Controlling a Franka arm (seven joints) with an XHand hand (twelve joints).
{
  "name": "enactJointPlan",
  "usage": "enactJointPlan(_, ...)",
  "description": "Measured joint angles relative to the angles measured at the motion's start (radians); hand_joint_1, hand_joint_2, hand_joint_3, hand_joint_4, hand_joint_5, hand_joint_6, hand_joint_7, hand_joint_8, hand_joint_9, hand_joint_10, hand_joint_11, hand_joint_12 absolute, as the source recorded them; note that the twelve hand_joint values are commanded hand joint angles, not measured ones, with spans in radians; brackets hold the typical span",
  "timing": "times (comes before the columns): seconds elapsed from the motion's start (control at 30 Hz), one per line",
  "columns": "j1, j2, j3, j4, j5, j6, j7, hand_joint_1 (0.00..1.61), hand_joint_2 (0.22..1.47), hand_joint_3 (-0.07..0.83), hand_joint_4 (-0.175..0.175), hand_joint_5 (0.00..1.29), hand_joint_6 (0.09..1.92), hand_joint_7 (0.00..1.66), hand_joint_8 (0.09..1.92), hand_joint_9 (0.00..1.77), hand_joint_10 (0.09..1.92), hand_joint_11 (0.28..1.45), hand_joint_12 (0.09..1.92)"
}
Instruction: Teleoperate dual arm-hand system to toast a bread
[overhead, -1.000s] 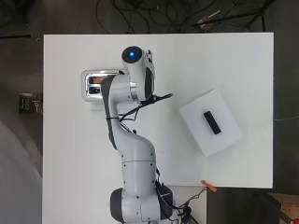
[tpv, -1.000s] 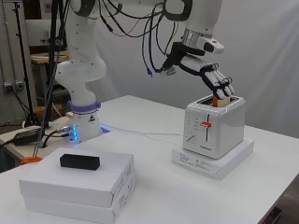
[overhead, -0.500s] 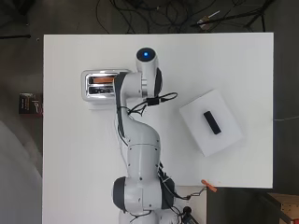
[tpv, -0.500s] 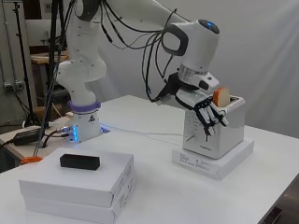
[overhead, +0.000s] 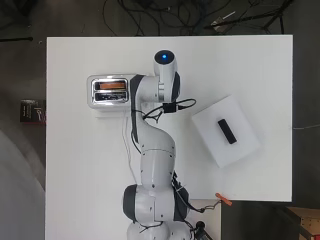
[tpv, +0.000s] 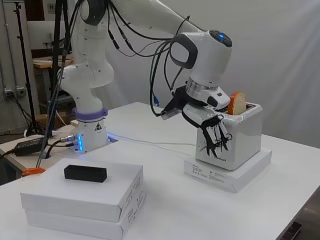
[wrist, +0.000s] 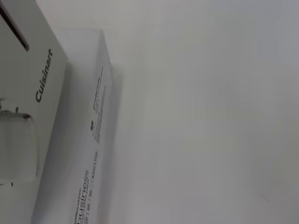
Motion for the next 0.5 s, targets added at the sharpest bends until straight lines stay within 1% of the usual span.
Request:
enactJointPlan(0.1, 0.001, 0.003, 0.007, -0.002, 0.004, 0.010, -0.001, 0.12, 1.04, 0.002, 0.055, 0.66, 0.09, 0.92, 0.09, 1.03, 0.09, 0.61, 0.09)
enactJointPlan(0.13, 0.002, 0.005, 0.013, -0.002, 0.006, 0.012, -0.001, 0.10, 1.05, 0.002, 0.056, 0.68, 0.09, 0.98, 0.09, 1.11, 0.09, 0.64, 0.09)
enactJointPlan(0.2, 0.005, 0.006, 0.025, -0.005, 0.005, 0.016, 0.002, 0.06, 1.07, 0.001, 0.062, 0.73, 0.09, 1.14, 0.09, 1.32, 0.09, 0.70, 0.09)
enactJointPlan(0.23, 0.006, 0.005, 0.031, -0.007, 0.001, 0.014, 0.008, 0.04, 1.09, 0.003, 0.069, 0.75, 0.09, 1.19, 0.09, 1.38, 0.10, 0.72, 0.09)
enactJointPlan(0.27, 0.007, 0.008, 0.035, -0.006, -0.003, 0.008, 0.013, 0.04, 1.10, 0.004, 0.076, 0.77, 0.09, 1.24, 0.09, 1.42, 0.16, 0.76, 0.09)
enactJointPlan(0.3, 0.008, 0.015, 0.036, 0.001, -0.008, -0.001, 0.020, 0.04, 1.11, 0.002, 0.080, 0.79, 0.09, 1.29, 0.09, 1.41, 0.34, 0.80, 0.09)
enactJointPlan(0.33, 0.009, 0.025, 0.037, 0.013, -0.012, -0.011, 0.028, 0.04, 1.11, 0.002, 0.082, 0.80, 0.09, 1.34, 0.09, 1.36, 0.55, 0.83, 0.09)
enactJointPlan(0.37, 0.011, 0.037, 0.038, 0.027, -0.018, -0.021, 0.037, 0.04, 1.12, 0.001, 0.082, 0.79, 0.09, 1.36, 0.09, 1.31, 0.72, 0.85, 0.09)
enactJointPlan(0.4, 0.012, 0.047, 0.037, 0.038, -0.023, -0.029, 0.045, 0.04, 1.12, 0.001, 0.081, 0.78, 0.09, 1.37, 0.09, 1.28, 0.82, 0.86, 0.09)
enactJointPlan(0.43, 0.011, 0.051, 0.035, 0.045, -0.027, -0.035, 0.047, 0.04, 1.12, 0.000, 0.078, 0.77, 0.09, 1.36, 0.09, 1.25, 0.82, 0.86, 0.09)
enactJointPlan(0.5, 0.010, 0.052, 0.029, 0.047, -0.029, -0.038, 0.041, 0.05, 1.12, 0.000, 0.070, 0.72, 0.09, 1.32, 0.09, 1.22, 0.72, 0.86, 0.09)
